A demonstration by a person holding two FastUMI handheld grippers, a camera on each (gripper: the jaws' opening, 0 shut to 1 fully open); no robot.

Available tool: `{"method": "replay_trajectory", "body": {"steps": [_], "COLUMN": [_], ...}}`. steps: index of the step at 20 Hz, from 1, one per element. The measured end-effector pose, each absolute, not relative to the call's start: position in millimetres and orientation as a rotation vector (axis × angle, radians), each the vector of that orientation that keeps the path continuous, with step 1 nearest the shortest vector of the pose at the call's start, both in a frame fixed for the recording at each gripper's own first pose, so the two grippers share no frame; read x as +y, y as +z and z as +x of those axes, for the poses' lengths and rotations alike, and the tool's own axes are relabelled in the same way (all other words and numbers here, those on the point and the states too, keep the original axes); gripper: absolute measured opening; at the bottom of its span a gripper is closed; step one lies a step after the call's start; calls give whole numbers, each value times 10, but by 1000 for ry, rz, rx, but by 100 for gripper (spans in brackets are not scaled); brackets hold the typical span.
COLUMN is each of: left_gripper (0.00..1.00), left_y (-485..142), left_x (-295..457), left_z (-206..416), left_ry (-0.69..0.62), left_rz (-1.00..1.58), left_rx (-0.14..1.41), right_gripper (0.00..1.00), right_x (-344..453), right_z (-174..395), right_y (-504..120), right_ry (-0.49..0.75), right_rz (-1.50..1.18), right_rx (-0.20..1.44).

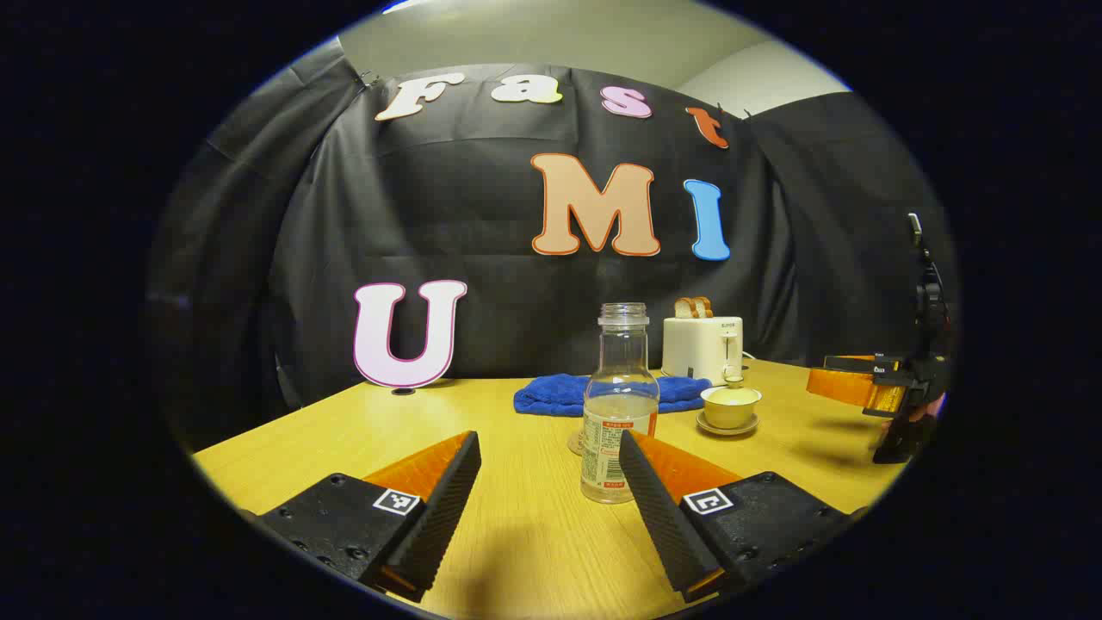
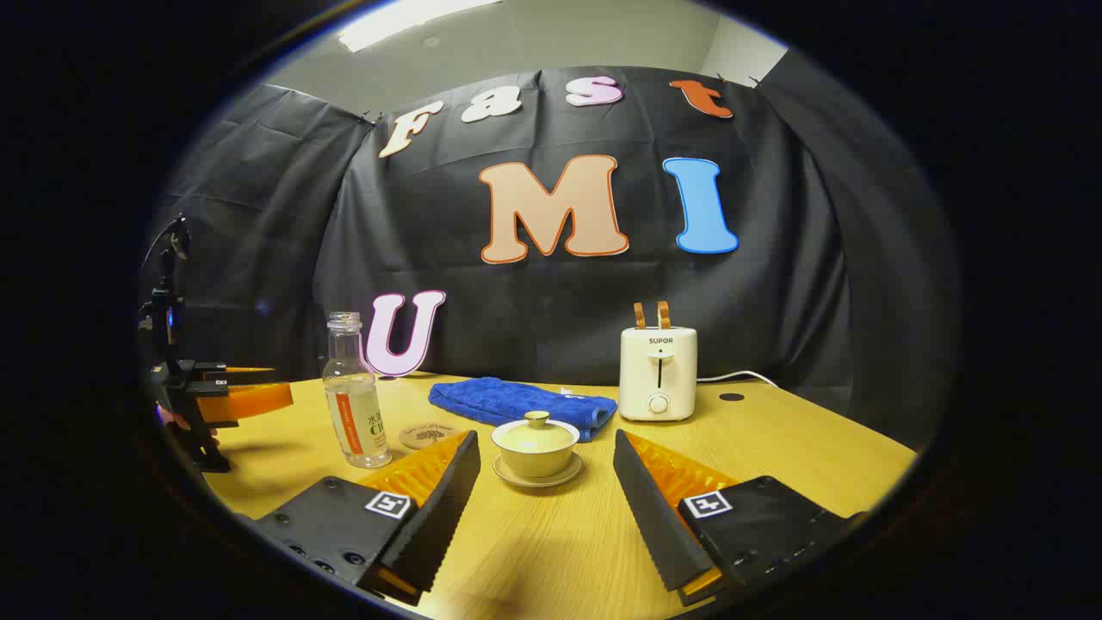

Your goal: Open the teacup lid with one hand, grasp the water bottle and pour water into the teacup with the other hand; after pouring, place the water bottle on the coaster and then close the teacup lid.

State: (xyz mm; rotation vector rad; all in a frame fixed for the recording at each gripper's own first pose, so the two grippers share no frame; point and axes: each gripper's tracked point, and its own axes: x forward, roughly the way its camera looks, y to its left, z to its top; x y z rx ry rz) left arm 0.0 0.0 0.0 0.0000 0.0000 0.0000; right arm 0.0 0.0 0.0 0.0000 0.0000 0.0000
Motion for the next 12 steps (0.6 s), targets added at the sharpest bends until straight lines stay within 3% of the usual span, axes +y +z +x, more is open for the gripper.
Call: {"method": "replay_trajectory", "body": {"steps": [12], "left_gripper": [95], "left_y": [-8], "left_x": [-42], "left_z": [7], "left_ry": [-6], "left_rz": [-1], "left_rx": [-3], "right_gripper": [98], "right_x": [-10], "right_z": [-4], "right_y": [15], "right_ry": [1], "right_rz": [0], "right_rx": [1]}}
